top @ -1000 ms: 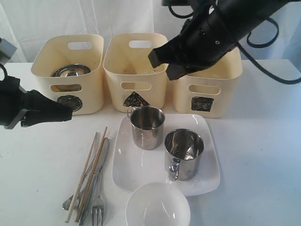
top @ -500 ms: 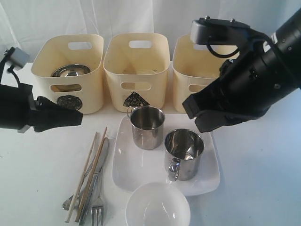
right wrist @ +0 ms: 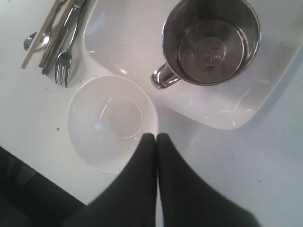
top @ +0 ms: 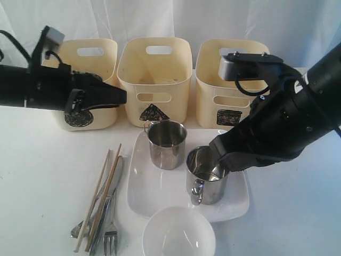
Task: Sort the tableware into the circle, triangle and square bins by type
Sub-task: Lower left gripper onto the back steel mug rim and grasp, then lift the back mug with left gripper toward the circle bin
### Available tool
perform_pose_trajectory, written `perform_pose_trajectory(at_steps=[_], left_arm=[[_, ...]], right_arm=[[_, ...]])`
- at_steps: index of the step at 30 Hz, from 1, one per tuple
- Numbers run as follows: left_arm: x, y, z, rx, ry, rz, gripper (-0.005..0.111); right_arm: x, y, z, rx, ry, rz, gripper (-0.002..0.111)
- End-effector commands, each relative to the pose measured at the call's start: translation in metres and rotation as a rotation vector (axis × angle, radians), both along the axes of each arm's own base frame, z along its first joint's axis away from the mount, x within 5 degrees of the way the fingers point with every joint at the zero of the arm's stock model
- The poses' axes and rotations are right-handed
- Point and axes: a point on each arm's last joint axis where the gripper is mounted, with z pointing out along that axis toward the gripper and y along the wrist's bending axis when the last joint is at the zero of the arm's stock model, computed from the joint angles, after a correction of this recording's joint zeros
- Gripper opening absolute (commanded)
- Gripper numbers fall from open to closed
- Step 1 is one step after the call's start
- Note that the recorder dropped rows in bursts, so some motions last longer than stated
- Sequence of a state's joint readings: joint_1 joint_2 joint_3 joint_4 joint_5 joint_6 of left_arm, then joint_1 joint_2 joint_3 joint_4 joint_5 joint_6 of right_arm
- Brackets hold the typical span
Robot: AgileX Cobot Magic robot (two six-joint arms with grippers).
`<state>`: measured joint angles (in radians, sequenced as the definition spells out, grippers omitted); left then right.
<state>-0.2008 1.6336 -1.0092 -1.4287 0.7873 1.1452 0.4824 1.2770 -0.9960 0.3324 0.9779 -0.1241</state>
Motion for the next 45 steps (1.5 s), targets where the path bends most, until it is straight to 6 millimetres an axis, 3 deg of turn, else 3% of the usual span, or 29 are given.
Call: perform_pose_trajectory(at_steps=[1,4,8,16,22,34,42,45], left_arm=[[0.004,-0.033,-0.014,0.19,0.075,-0.023,0.043],[0.007,-0.048,-0.024,0.314,0.147,0.045,0.042],[0.012,-0.063,-0.023,0.375,0.174,0.068,0.042],[0.03,-0.074,-0.034,0.584,0.195,0.119,0.042],[0.043,-0.081,-0.041,0.588,0.218,0.116,0.042],[0.049,-0.09,-0.009,0.537,0.181,0.09,0.042],[0.043,-0.124,-0.043,0.591,0.16,0.037,0.042],[0.042,-0.127,-0.05,0.628,0.165,0.069,0.042]], right_arm=[[0.0,-0.003,-0.001,-0.011,-0.014,0.002,0.0],[0.0,-0.003,-0.001,-0.015,-0.016,0.003,0.0],[0.0,-0.003,-0.001,-0.015,-0.016,0.003,0.0],[0.0,-0.003,-0.001,-0.017,-0.018,0.003,0.0],[0.001,-0.005,-0.002,-0.043,-0.038,0.008,0.0],[0.004,-0.009,-0.002,-0.088,-0.072,0.017,0.0],[0.005,-0.008,-0.002,-0.08,-0.089,0.011,0.0],[0.005,-0.009,-0.002,-0.084,-0.08,0.014,0.0]])
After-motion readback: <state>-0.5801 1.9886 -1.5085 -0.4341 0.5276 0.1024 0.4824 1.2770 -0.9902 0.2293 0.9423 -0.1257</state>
